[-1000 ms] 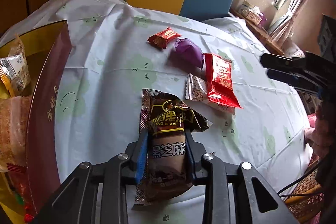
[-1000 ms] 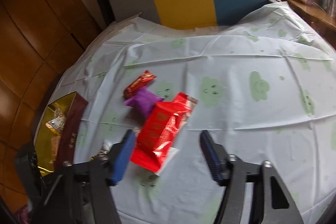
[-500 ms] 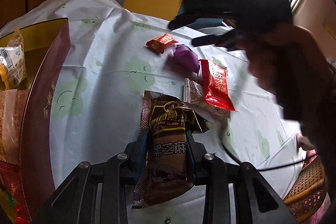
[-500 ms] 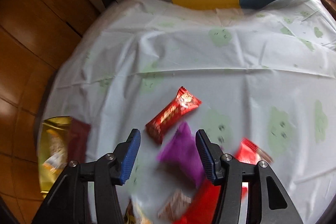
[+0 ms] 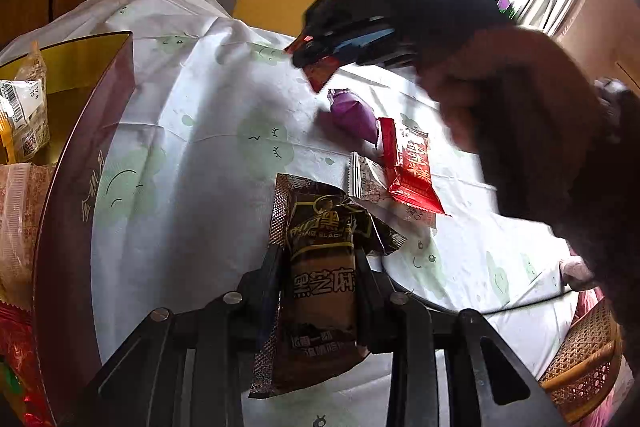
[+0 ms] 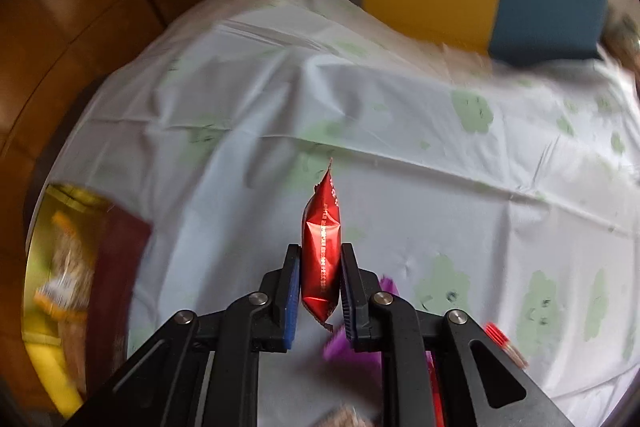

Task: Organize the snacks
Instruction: 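Lift the brown bag with the left tool while the right tool grasps a red candy packet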

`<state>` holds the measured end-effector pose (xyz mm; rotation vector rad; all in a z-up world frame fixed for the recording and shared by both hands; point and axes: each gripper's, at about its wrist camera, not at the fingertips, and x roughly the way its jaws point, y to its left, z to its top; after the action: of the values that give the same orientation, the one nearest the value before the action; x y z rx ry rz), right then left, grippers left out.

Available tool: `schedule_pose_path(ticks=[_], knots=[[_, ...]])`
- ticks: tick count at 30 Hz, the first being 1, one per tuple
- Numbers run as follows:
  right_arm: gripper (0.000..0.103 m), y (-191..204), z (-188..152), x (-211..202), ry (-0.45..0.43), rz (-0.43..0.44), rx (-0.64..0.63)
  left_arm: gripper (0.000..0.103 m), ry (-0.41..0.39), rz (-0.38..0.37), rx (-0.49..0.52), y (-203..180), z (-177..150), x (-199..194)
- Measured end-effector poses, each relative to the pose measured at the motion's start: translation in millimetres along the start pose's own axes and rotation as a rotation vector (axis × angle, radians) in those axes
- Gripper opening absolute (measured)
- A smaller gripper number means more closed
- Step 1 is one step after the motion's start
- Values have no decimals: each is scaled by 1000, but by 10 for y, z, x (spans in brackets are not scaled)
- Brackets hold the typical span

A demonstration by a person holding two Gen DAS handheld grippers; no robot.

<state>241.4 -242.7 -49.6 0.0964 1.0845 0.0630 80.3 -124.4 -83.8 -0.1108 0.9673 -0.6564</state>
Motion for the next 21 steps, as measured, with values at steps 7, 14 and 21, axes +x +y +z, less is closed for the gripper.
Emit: schedule_pose_path(ticks=[7,14,21], knots=[[18,-98,-582,-541,24,77,-57,33,-4,18,2,-34,-4,5],[19,-214,-1388,-714,135,129,-72,33,-4,56,20,-136,2,32],[19,-512,-1693,-409,183,164,76,31,28,82,27,-178,28,12]])
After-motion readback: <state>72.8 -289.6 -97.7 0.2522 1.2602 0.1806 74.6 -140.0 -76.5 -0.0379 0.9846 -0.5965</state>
